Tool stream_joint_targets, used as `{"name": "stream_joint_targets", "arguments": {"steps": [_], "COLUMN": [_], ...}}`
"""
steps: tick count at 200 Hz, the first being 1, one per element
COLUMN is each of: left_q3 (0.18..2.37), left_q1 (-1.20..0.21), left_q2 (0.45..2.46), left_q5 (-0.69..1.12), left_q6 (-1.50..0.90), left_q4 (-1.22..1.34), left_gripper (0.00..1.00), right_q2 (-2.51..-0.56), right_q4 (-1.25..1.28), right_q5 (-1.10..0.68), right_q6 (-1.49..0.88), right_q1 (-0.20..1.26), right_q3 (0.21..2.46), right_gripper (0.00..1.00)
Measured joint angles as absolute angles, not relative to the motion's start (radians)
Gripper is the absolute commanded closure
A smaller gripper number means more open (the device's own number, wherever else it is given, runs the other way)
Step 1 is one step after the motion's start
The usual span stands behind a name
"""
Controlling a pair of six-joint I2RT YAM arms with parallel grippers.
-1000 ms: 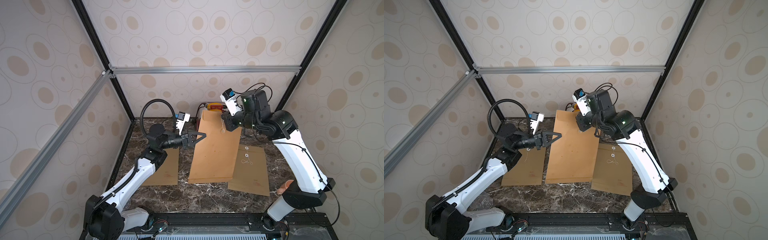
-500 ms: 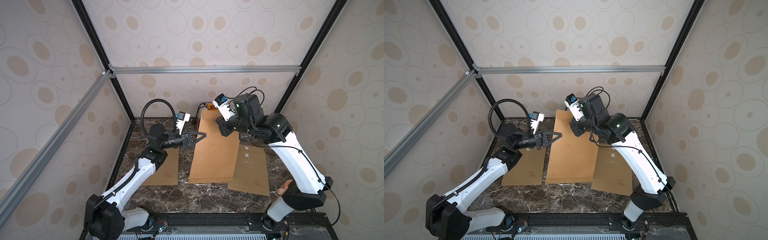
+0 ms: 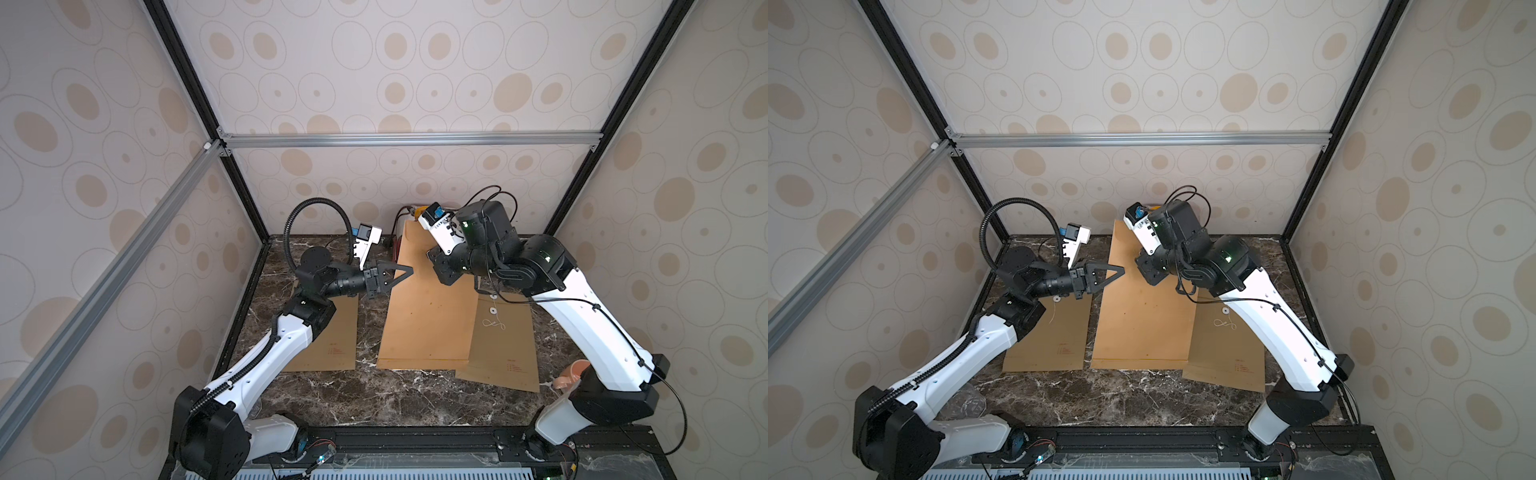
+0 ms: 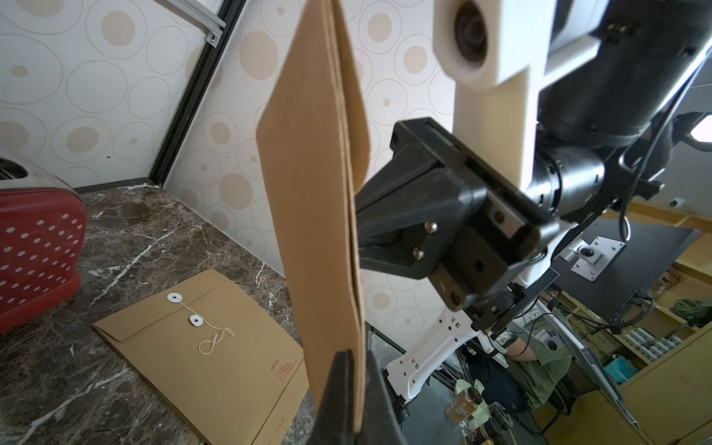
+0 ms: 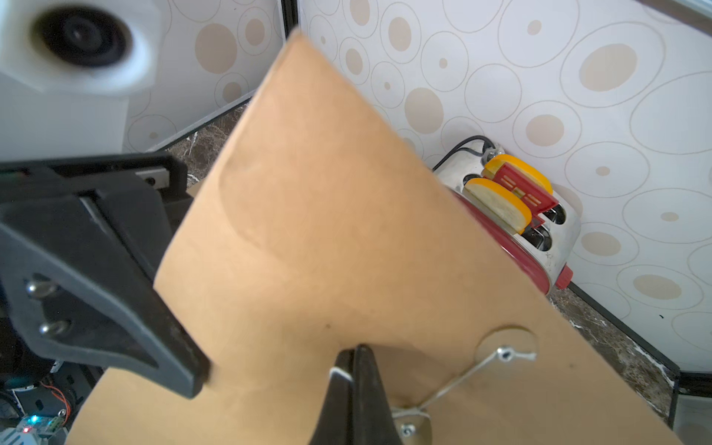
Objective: Close the mouth of the file bag
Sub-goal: Close the file bag.
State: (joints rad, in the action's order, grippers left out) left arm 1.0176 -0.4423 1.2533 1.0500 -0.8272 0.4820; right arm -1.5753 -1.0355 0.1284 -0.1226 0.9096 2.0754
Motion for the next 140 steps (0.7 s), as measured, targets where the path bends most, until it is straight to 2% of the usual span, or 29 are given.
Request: {"name": "stream_joint_targets", "arguments": {"steps": [70, 140], "left_q3": [1.017, 1.017], "left_q1": [-0.443, -0.452], "left_q2": [1.255, 1.258], "left_q5": [1.05, 1.061], "left_q6": [-0.834, -0.854], "left_q4": [0.492, 0.523], "left_gripper": [1.0, 1.0], "right_q2": [-1.507, -1.497], "right_q4": [-0.974, -1.029], "right_q5": [0.107, 0.262], "right_q6": [-0.154, -0.099], "right_q1": [0.912, 0.883], "right_q3": [1.992, 2.065], "right_gripper": [1.0, 1.0]}}
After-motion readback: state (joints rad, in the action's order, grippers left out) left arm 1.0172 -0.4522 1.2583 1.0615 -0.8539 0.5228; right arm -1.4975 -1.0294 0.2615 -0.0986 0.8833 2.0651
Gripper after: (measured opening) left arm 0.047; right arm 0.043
